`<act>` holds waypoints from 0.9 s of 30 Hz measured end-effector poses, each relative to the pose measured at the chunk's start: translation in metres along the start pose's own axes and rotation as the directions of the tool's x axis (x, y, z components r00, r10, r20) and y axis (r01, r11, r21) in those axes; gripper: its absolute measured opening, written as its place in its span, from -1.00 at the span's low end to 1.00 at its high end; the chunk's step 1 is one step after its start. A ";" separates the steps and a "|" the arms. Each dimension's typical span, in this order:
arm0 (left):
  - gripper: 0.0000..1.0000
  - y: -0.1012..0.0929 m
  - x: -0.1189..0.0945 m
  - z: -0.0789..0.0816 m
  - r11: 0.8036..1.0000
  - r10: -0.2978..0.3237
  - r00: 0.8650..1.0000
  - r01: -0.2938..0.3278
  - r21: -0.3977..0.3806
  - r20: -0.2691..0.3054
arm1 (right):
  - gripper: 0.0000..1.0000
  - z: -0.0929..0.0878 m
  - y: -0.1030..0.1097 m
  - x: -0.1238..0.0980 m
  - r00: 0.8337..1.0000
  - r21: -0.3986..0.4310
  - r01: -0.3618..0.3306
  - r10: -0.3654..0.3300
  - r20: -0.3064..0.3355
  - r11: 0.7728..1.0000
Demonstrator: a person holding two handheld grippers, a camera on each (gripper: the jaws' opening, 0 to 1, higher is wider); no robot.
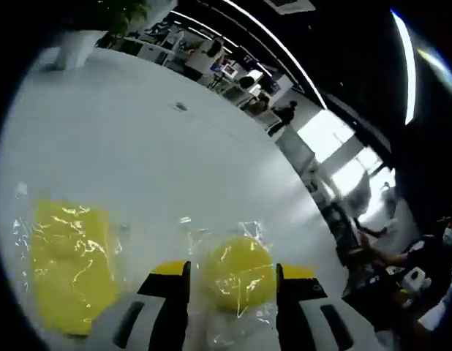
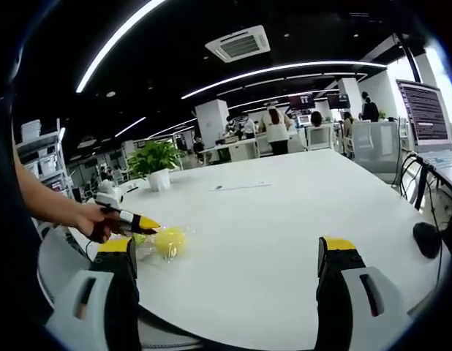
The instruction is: Compare the silicone blocks by pressing each to a similar depth, holding the contact briefly, and releasing to observe deformation and rebound differences across the visible hardness samples.
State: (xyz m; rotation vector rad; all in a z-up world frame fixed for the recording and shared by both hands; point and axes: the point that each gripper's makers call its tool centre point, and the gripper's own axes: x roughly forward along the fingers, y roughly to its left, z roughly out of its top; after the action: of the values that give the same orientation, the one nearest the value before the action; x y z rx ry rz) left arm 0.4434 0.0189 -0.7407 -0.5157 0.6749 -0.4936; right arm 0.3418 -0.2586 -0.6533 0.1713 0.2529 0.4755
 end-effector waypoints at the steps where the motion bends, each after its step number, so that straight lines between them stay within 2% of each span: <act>1: 0.22 -0.004 -0.004 0.011 0.998 -0.030 0.999 0.028 0.058 0.025 | 0.93 0.000 0.000 0.002 1.000 0.001 -0.002 0.002 -0.001 1.000; 2: 0.36 -0.008 -0.008 0.017 0.994 -0.045 0.998 0.041 0.104 0.035 | 0.93 0.001 0.000 0.004 1.000 -0.001 -0.005 0.005 -0.002 1.000; 3: 0.52 -0.010 -0.017 0.029 0.982 -0.051 0.997 0.040 0.185 0.058 | 0.93 0.001 -0.001 0.006 1.000 -0.003 -0.008 0.008 -0.002 1.000; 5: 0.72 -0.020 -0.034 0.053 0.941 -0.113 0.984 0.062 0.333 0.137 | 0.93 0.000 -0.002 0.009 1.000 -0.011 -0.012 0.012 -0.007 1.000; 7: 0.95 -0.016 -0.049 0.062 0.915 -0.134 0.981 0.069 0.398 0.138 | 0.93 -0.003 -0.003 0.012 1.000 -0.024 -0.018 0.017 -0.021 1.000; 10: 1.00 0.005 -0.074 0.073 0.870 -0.125 0.982 0.040 0.492 0.141 | 0.93 -0.017 -0.006 0.021 0.997 -0.094 -0.031 0.024 -0.073 0.995; 12: 1.00 0.024 -0.095 0.079 0.849 -0.115 0.981 0.016 0.528 0.157 | 0.93 -0.025 -0.008 0.025 0.995 -0.122 -0.038 0.026 -0.093 0.992; 13: 1.00 0.027 -0.099 0.080 0.850 -0.118 0.980 0.017 0.527 0.159 | 0.93 -0.029 -0.009 0.027 0.994 -0.128 -0.044 0.030 -0.108 0.991; 16: 1.00 0.047 -0.134 0.089 0.867 -0.153 0.962 0.021 0.498 0.226 | 0.93 -0.036 -0.009 0.032 0.992 -0.140 -0.057 0.040 -0.122 0.989; 18: 1.00 0.063 -0.147 0.085 0.851 -0.108 0.971 -0.020 0.525 0.212 | 0.93 -0.039 -0.010 0.036 0.990 -0.144 -0.059 0.040 -0.132 0.988; 19: 1.00 0.073 -0.157 0.084 0.835 -0.081 0.972 -0.054 0.548 0.219 | 0.93 -0.039 -0.010 0.038 0.991 -0.145 -0.060 0.041 -0.130 0.988; 20: 1.00 0.077 -0.164 0.083 0.835 -0.079 0.971 -0.060 0.547 0.227 | 0.93 -0.037 -0.010 0.040 0.992 -0.153 -0.062 0.044 -0.121 0.986; 22: 1.00 0.093 -0.179 0.079 0.847 -0.045 0.970 -0.089 0.525 0.237 | 0.93 -0.043 -0.010 0.044 0.987 -0.141 -0.068 0.046 -0.154 0.988; 23: 1.00 0.106 -0.188 0.073 0.843 -0.008 0.973 -0.117 0.525 0.230 | 0.93 -0.043 -0.010 0.045 0.987 -0.153 -0.067 0.044 -0.154 0.986; 25: 1.00 0.122 -0.201 0.065 0.822 0.046 0.975 -0.162 0.546 0.220 | 0.93 -0.044 -0.008 0.046 0.987 -0.182 -0.077 0.050 -0.150 0.980; 27: 1.00 0.133 -0.213 0.054 0.831 0.063 0.976 -0.166 0.531 0.206 | 0.93 -0.049 -0.009 0.047 0.984 -0.194 -0.083 0.050 -0.169 0.978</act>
State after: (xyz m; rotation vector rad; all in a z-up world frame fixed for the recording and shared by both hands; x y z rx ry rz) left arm 0.3701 0.2596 -0.6867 0.0259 0.3584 -0.4927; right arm 0.3728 -0.2390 -0.7111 -0.0567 0.3582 0.5798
